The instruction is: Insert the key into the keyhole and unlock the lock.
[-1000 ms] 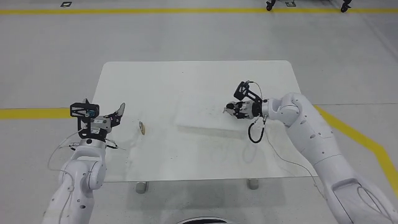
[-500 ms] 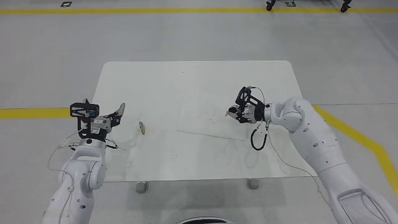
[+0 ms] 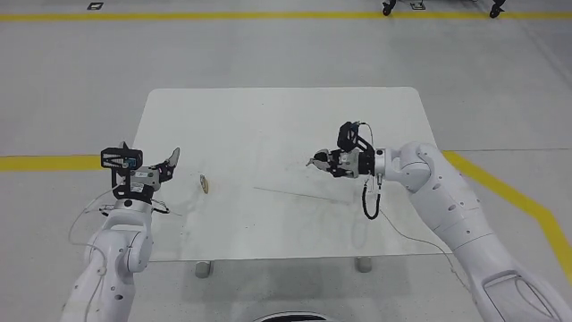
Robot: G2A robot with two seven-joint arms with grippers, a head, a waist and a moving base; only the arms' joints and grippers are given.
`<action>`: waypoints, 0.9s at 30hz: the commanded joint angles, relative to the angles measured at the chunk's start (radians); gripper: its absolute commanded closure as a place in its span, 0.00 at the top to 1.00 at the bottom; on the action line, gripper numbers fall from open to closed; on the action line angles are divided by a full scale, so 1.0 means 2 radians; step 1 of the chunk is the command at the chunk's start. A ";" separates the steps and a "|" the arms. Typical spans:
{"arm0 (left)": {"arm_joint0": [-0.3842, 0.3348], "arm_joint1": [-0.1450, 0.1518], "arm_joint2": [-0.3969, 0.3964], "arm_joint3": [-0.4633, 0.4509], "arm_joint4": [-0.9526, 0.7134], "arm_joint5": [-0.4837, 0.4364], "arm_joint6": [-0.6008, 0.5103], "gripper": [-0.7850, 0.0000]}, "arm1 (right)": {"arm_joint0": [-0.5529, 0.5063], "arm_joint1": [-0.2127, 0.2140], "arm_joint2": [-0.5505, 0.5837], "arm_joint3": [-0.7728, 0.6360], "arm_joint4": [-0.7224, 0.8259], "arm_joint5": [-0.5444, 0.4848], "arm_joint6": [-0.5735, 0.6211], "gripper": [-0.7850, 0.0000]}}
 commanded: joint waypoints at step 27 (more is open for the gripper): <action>-0.125 0.015 0.049 0.109 -0.617 -0.388 -0.363 1.00 | 0.028 -0.012 -0.091 -0.003 0.236 0.000 0.004 0.00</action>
